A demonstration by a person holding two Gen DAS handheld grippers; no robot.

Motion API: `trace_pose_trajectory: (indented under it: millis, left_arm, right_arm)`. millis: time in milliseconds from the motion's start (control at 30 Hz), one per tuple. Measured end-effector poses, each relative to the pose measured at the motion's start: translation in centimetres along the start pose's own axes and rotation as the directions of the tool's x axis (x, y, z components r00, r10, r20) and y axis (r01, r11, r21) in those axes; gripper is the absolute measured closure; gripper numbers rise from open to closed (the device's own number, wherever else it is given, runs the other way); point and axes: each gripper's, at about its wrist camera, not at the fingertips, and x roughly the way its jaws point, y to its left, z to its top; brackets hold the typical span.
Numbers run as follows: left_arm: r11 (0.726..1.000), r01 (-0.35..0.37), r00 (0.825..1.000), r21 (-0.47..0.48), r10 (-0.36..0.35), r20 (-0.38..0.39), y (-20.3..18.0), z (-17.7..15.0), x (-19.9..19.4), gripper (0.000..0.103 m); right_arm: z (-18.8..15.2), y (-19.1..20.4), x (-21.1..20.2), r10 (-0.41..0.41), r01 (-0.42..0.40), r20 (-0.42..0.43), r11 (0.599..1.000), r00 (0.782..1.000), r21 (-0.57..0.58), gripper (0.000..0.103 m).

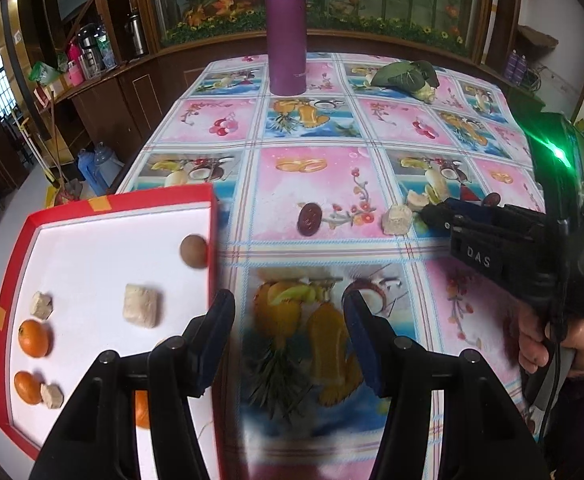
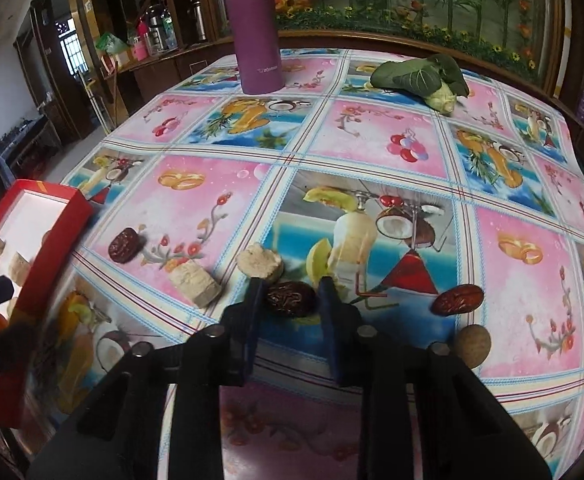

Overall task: Organize fruits
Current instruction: 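Grasp a dark red date with the right tool while the left grasps a beige piece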

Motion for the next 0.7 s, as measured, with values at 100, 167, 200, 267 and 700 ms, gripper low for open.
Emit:
trace_pose_trajectory:
  millis: [100, 167, 200, 267, 700]
  left_arm:
    - [1.0, -0.007, 1.0, 0.02, 0.007, 0.003, -0.9, 0.9, 0.6, 0.047]
    - [0.999, -0.003, 1.0, 0.035, 0.003, 0.004, -1.7, 1.5, 1.1, 0.046]
    - [0.999, 0.001, 1.0, 0.044, -0.002, 0.002, -2.3, 1.9, 1.6, 0.047]
    - [0.999, 0.013, 1.0, 0.052, -0.012, -0.006, -3.1, 2.4, 2.5, 0.047]
    - [0.996, 0.065, 0.997, 0.057, -0.063, -0.045, -6.9, 4.4, 6.5, 0.047]
  right_arm:
    - [0.1, -0.5, -0.1, 0.024, -0.024, -0.009, 1.0, 1.0, 0.008, 0.075]
    - [0.1, -1.1, -0.3, 0.026, -0.026, -0.018, 0.999, 0.999, 0.034, 0.075]
    - [0.2, -1.9, -0.6, 0.052, -0.05, -0.022, 0.996, 0.998, 0.067, 0.075]
    - [0.6, -3.2, -1.5, 0.081, -0.081, 0.001, 0.989, 0.997, 0.123, 0.075]
    - [1.5, -12.5, -6.5, 0.125, -0.194, 0.183, 0.881, 0.975, 0.432, 0.075]
